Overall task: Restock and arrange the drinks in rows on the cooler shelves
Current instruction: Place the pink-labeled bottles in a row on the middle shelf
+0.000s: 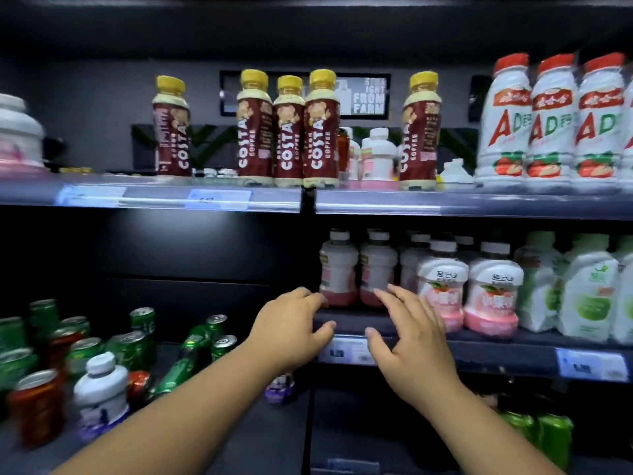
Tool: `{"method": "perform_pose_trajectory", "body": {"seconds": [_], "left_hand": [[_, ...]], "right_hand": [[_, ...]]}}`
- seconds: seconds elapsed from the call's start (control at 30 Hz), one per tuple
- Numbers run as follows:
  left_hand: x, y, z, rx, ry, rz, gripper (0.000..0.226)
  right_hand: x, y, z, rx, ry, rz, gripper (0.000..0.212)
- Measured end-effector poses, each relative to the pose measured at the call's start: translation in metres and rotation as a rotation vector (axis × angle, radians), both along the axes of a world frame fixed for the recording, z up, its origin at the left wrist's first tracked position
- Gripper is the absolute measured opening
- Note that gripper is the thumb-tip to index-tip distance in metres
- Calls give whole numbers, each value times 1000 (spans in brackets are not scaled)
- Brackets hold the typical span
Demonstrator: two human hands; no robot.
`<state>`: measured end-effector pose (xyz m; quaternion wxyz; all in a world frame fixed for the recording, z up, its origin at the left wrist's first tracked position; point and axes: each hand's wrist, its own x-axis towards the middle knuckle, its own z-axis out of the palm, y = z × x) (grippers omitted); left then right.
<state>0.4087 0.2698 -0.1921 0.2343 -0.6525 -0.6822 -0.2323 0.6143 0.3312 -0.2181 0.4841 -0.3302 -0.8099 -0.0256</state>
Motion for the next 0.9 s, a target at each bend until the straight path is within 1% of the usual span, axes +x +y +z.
{"method": "perform_pose_trajectory", "body": {"seconds": [0.07, 0.2, 0.3, 0.43, 0.53, 0.6, 0.67, 0.83, 0.9], "left_hand": [[-24, -16, -3, -35, -40, 63, 46], [-71, -54, -22, -96, -98, 161, 45], [-109, -81, -47, -122, -179, 218, 43], [-154, -116, -84, -202, -272, 268, 41], [-188, -141, -103, -257, -318, 282, 38], [-212, -158, -113, -295, -334, 293, 29], [-239, -177, -120, -328, -334, 309, 27], [-314, -220, -125, -378, -331, 336, 33], [-341, -236, -127, -395, -331, 341, 32]], "right_hand": [[-24, -9, 5, 12, -4, 83, 61], [-74, -26, 0, -43, -6, 236, 50], [-108, -40, -13, -56, -27, 279, 46], [-152, -62, -41, -48, -141, 307, 46], [-189, -84, -59, -165, -251, 335, 47], [-218, -100, -72, -250, -266, 360, 47], [-251, -119, -84, -318, -269, 370, 53], [-331, -151, -101, -467, -333, 381, 51], [-358, -160, -106, -498, -350, 378, 46]]}}
